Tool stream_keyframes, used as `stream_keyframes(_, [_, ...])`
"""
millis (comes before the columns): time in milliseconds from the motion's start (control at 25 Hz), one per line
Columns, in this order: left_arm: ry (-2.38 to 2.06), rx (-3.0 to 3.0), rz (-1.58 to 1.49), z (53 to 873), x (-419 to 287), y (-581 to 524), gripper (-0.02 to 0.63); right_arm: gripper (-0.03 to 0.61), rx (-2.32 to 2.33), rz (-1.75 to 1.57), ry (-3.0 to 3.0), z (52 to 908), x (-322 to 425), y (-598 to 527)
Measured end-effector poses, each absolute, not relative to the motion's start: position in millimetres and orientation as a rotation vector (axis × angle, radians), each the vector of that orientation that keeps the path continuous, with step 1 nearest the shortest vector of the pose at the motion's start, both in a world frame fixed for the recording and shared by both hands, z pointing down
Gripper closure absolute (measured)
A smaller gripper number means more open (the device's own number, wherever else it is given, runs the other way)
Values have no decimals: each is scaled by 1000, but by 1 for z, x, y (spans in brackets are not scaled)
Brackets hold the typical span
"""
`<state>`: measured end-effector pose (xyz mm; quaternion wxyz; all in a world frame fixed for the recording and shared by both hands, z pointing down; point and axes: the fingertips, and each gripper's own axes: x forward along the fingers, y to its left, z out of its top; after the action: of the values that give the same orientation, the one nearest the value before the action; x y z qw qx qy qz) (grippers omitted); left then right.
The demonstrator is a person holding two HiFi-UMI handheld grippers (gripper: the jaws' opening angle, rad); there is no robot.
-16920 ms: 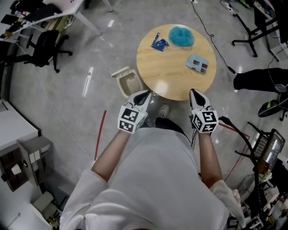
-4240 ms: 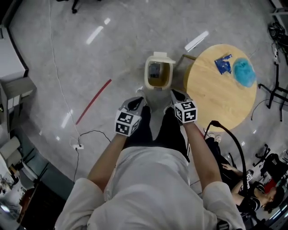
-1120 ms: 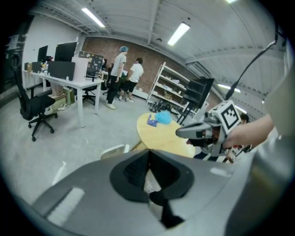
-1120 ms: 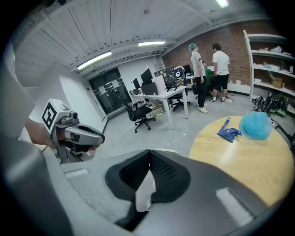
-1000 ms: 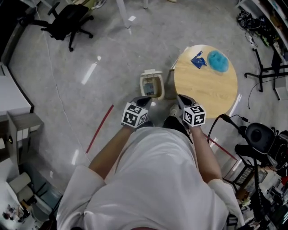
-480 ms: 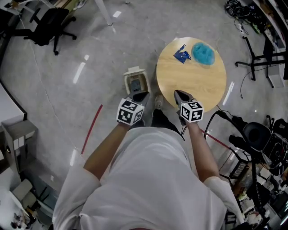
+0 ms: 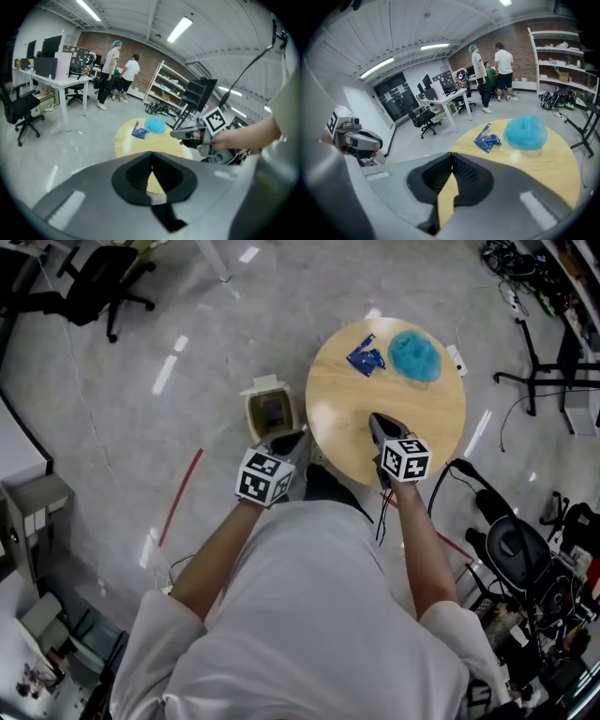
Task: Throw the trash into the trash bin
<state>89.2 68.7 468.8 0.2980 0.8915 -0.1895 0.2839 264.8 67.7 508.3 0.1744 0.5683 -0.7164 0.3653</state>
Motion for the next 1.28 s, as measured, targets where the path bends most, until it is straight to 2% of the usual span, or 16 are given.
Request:
stream_keyframes(600, [-628,2271,749,487,135,47,609,538,1545,1059,-1981,566,362,-7])
stream_keyframes(880, [-683,2228,759,495,137,38,609,468,1458,1046,-1942,597,374,-47])
stream_keyframes(1040, [-709,2177,775,506,130,37,611,399,1262,899,-1904,617,367,-64])
stream_keyframes(1160, [-726,2138,778,514,126,36,611,394,1093,749,-1881,631,361,-72])
stream_keyframes(1280, [-741,2118,774,518,122,31,609,390,1036,742,-1886,642,359,-84])
